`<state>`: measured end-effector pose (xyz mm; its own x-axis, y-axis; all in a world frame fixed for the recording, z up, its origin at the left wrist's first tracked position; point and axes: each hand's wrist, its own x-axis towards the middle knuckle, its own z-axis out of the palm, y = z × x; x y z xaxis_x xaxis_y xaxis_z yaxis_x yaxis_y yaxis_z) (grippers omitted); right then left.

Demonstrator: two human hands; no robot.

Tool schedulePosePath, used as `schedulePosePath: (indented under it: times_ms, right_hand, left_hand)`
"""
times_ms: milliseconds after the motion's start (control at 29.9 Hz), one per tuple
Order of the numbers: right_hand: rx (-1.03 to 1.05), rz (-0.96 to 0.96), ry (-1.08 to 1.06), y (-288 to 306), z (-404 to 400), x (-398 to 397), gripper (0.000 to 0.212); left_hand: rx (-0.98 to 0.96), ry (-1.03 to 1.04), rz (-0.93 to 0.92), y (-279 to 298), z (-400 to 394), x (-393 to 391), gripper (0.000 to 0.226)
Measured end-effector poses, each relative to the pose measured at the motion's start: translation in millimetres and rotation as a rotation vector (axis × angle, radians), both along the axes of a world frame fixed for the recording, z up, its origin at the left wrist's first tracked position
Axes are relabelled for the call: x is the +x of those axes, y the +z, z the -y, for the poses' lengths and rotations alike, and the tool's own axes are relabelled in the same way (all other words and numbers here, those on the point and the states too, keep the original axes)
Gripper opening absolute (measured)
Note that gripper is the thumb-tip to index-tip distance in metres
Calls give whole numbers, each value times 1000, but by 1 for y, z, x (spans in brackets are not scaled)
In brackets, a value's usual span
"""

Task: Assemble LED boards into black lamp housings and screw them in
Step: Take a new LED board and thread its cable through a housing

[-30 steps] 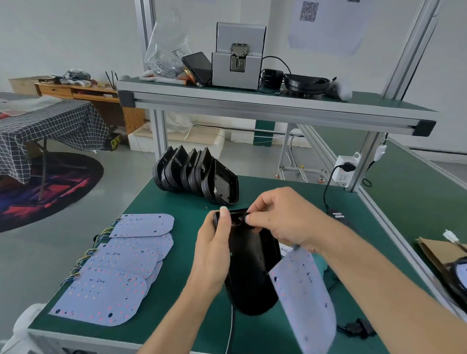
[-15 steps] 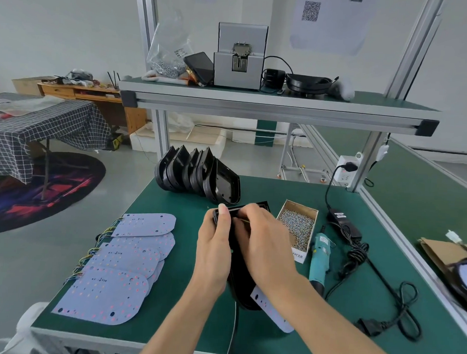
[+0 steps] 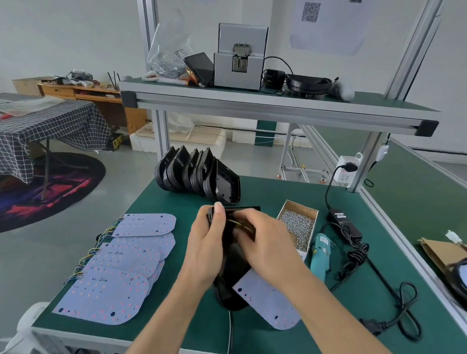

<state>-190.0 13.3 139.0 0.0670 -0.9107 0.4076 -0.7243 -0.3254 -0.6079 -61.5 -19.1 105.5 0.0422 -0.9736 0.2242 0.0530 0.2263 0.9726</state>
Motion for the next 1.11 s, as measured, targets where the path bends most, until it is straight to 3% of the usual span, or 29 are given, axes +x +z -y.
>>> schedulePosePath:
  times_ms: [234, 368, 569, 703, 871, 1038, 1105]
  right_hand:
    - [-47, -30, 45, -3, 7, -8, 20]
    - [-71, -27, -17, -6, 8, -6, 10]
    - [-131, -17, -92, -11, 5, 6, 25]
    - [-95, -94, -55, -9, 2, 11, 19]
    - [-157, -14, -86, -9, 1, 1, 18]
    - [-145, 11, -50, -10, -2, 5, 20]
    - [-151, -68, -92, -12, -2, 8, 22]
  left_hand:
    - [60, -52, -117, 0, -3, 2, 47]
    - [-36, -30, 24, -1, -11, -5, 40]
    - [-110, -17, 122, -4, -12, -9, 32]
    - [-102, -4, 75, 0, -8, -5, 37]
    - [46, -27, -12, 1, 0, -1, 46]
    - [14, -51, -74, -4, -1, -6, 51]
    - [-21, -45, -38, -4, -2, -7, 44]
